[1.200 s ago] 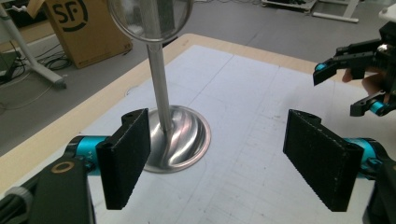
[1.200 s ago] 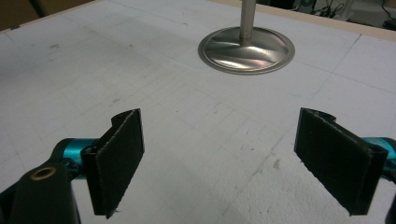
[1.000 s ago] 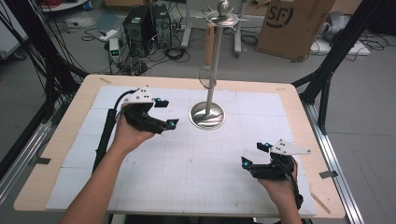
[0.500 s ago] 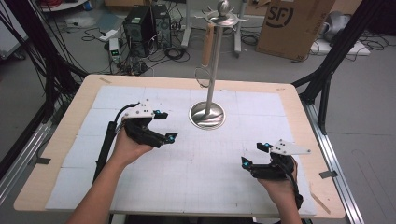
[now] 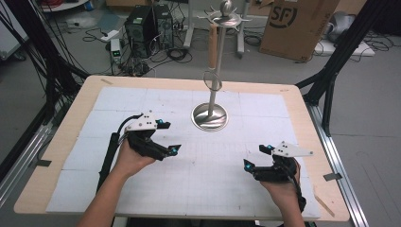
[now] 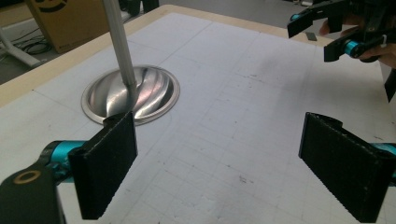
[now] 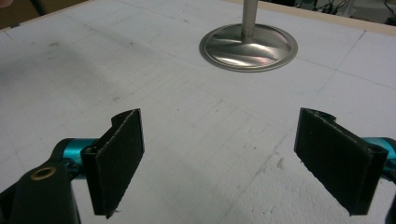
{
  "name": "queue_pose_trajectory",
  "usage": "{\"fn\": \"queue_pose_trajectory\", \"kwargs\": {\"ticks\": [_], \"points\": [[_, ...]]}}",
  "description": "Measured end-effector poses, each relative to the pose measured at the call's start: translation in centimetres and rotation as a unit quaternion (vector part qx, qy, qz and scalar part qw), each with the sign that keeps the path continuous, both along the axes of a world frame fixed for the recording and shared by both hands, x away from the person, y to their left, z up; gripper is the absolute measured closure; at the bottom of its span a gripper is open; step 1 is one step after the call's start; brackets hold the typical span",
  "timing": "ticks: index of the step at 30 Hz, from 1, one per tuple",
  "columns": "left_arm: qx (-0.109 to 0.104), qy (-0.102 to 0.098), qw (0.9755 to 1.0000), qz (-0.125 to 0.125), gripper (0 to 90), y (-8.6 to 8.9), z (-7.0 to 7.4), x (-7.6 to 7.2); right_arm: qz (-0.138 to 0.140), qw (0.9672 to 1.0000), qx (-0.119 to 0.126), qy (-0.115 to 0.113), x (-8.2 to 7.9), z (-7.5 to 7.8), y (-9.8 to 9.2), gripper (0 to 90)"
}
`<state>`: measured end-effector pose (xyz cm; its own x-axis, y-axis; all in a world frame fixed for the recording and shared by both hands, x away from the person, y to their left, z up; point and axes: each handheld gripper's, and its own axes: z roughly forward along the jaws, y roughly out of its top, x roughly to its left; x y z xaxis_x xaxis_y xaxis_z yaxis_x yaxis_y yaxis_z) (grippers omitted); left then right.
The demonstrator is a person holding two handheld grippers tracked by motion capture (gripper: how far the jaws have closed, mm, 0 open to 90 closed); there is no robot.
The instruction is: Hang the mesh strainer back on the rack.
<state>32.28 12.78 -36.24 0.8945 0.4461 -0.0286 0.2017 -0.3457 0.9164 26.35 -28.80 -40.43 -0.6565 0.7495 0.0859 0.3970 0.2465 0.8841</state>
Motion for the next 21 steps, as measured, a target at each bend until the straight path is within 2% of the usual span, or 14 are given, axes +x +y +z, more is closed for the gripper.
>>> {"fn": "queue_pose_trajectory", "kwargs": {"ticks": [8, 12, 18, 21], "points": [[0.003, 0.007, 1.0000, -0.004, 12.0, -0.2, -1.0, -0.5, 0.001, 1.0000, 0.001, -0.004, 0.0, 0.1, -0.1, 14.9], [0.014, 0.006, 0.9999, -0.001, 12.0, -0.2, -1.3, -0.7, 0.000, 1.0000, 0.000, -0.006, 0.0, 0.1, -0.1, 14.9], [0.005, 0.006, 1.0000, 0.004, 12.1, 0.2, -1.4, -0.8, 0.000, 1.0000, 0.000, -0.006, 0.0, 0.1, -0.1, 14.9], [0.002, 0.012, 0.9999, 0.007, 12.1, 0.6, -1.7, -0.9, 0.000, 1.0000, 0.001, -0.004, 0.0, 0.0, -0.1, 14.9]]}}
